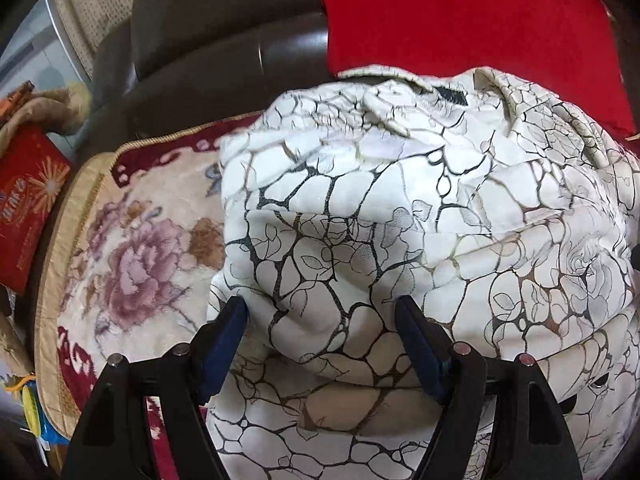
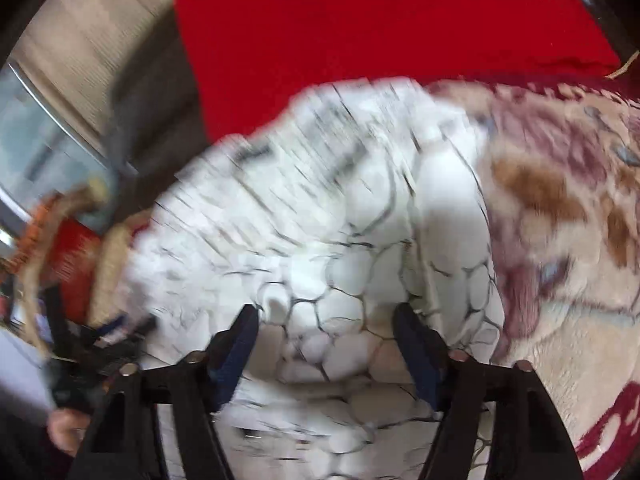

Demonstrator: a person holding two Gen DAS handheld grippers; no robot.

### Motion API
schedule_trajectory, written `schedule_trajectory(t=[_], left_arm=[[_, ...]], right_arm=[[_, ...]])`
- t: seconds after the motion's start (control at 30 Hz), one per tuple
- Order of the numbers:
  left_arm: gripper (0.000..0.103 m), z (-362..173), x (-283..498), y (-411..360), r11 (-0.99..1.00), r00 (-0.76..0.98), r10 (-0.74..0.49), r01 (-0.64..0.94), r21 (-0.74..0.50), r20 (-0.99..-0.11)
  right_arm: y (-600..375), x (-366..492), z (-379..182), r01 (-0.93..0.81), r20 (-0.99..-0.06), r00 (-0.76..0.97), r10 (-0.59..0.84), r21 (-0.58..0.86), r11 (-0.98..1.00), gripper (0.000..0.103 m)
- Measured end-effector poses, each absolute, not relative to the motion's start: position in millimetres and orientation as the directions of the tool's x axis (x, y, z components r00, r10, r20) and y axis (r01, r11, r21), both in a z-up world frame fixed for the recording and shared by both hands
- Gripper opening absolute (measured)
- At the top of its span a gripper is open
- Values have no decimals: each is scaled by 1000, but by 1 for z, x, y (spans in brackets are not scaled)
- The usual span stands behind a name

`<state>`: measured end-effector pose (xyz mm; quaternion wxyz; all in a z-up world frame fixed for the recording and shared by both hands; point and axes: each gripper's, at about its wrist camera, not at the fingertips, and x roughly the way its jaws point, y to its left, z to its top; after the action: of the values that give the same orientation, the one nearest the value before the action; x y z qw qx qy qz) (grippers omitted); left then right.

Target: Fold large clothes

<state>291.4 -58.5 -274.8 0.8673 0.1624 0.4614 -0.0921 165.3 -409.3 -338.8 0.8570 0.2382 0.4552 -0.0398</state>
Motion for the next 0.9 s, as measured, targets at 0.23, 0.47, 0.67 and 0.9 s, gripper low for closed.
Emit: schedule_trajectory(t=[0.23, 0.47, 0.67, 0.9], left_arm=[[77, -207, 249, -60, 923, 719, -49, 299, 244, -694], [77, -146, 208, -59, 918, 813, -80, 285, 274, -577], [77, -118, 179, -55, 921, 844, -72, 261, 289, -532], [77, -100, 151, -49, 924, 868, -60, 235, 302, -494]], right_arm=[[-401, 150, -302, 257, -770, 620, 150, 381, 888, 67], [-389, 118, -256, 201, -697, 696, 172, 419, 885, 67], [-385, 94, -225, 171, -656, 735, 173, 426, 888, 67], [-376, 71, -198, 139, -619, 766, 173, 423, 895, 67]])
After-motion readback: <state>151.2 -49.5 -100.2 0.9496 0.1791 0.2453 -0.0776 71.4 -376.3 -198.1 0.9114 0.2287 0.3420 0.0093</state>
